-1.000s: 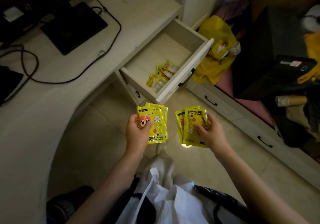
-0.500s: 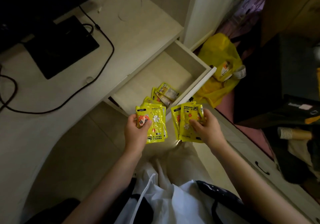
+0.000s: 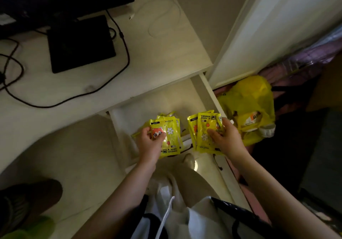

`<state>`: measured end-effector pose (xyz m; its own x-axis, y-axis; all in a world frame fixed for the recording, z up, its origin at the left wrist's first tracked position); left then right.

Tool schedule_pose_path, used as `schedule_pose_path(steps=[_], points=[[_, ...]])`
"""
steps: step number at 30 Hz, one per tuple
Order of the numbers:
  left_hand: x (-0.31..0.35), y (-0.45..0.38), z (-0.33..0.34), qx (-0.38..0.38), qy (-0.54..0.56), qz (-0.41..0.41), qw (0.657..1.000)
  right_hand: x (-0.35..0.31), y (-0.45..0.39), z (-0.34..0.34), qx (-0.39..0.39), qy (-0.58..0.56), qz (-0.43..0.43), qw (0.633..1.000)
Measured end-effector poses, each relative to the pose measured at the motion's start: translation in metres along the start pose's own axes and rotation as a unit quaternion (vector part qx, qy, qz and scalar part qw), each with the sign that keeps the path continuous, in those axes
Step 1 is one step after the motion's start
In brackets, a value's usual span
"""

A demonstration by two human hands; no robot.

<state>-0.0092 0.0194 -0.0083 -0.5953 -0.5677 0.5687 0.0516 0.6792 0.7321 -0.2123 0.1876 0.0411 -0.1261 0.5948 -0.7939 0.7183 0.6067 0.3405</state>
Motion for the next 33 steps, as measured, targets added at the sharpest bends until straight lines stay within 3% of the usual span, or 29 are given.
schedule_pose_path(steps=[8,18,23,33], points=[[0.012,-0.036,0.041,0.023,0.001,-0.067,0.998,0.0,-0.071,-0.001,-0.058,0.04,-0.031,0.997],[-0.007,-0.085,0.091,0.009,0.021,-0.172,0.985,0.038,-0.136,0.042,-0.112,0.108,0.032,0.987],[-0.014,-0.11,0.115,0.005,0.021,-0.171,0.985,0.065,-0.156,0.067,-0.14,0.125,0.052,0.981],[-0.027,-0.125,0.136,0.035,-0.08,-0.138,0.987,0.1,-0.179,0.092,-0.193,0.155,0.064,0.967]])
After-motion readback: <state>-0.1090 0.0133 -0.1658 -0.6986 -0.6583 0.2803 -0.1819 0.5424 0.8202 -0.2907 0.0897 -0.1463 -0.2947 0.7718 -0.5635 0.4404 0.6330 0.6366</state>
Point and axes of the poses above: each hand's wrist, its own y-axis away from the middle knuckle, its own z-axis out of the palm, x = y × z, the point moved 8 cm from there along -y, towards the middle knuckle, and after that the axes turned 13 degrees about -z, right-handed, at the moved point
